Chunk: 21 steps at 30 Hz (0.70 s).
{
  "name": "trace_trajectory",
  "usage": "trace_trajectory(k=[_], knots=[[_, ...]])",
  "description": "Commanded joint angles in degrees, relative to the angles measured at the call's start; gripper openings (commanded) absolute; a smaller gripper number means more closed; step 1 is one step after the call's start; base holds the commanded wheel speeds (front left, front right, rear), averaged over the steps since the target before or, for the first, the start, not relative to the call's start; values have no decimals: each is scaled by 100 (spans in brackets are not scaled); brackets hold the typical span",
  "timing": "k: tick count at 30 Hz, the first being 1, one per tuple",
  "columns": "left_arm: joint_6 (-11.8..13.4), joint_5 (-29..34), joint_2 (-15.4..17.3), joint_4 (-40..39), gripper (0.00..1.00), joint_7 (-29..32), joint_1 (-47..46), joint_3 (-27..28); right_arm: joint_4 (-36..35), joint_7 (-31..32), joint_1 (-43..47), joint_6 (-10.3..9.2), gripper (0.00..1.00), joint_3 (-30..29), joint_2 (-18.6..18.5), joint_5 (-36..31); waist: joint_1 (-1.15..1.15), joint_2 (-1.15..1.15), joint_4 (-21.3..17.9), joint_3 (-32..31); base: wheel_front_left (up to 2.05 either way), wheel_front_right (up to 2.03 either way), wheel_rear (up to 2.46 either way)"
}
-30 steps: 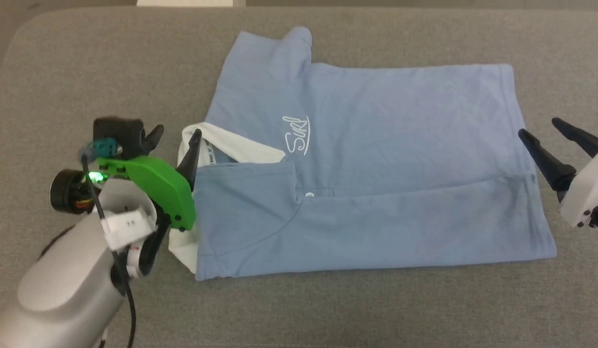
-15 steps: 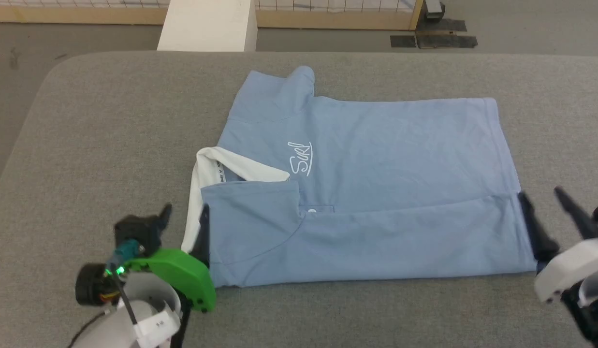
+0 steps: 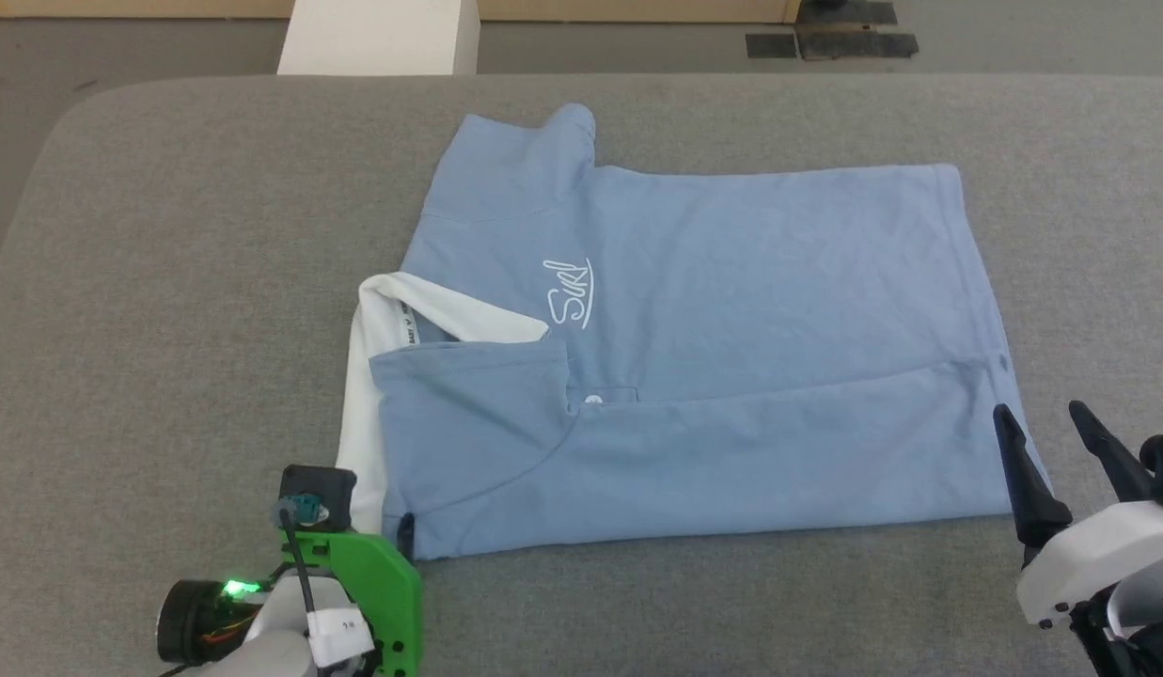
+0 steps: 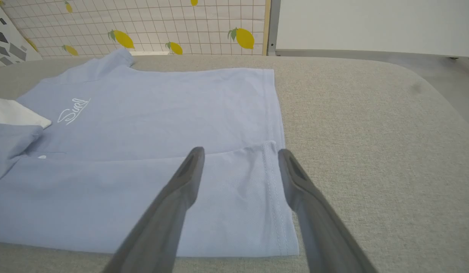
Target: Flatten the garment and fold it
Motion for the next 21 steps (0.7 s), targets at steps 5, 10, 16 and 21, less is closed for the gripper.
trace_trajectory(k=[5,10,16,21], knots=[[398,116,155,81,100,488,-108,-122,-244,95,99,-10,100,-87,91,-67,0,0,-105,249,0,0,0],[410,41,137,41,100,806,-141,-236,-361,128,90,-10,100,-125,111,-54,0,0,-136,428,0,0,0],[196,-127,62,52,0,947,-170,-281,-369,240,35,-10,100,-262,114,-141,0,0,-106,519,0,0,0],[144,-165,-10,24,0,713,-181,-154,-111,753,10,-10,100,-465,79,-320,0,0,-1,413,0,0,0]])
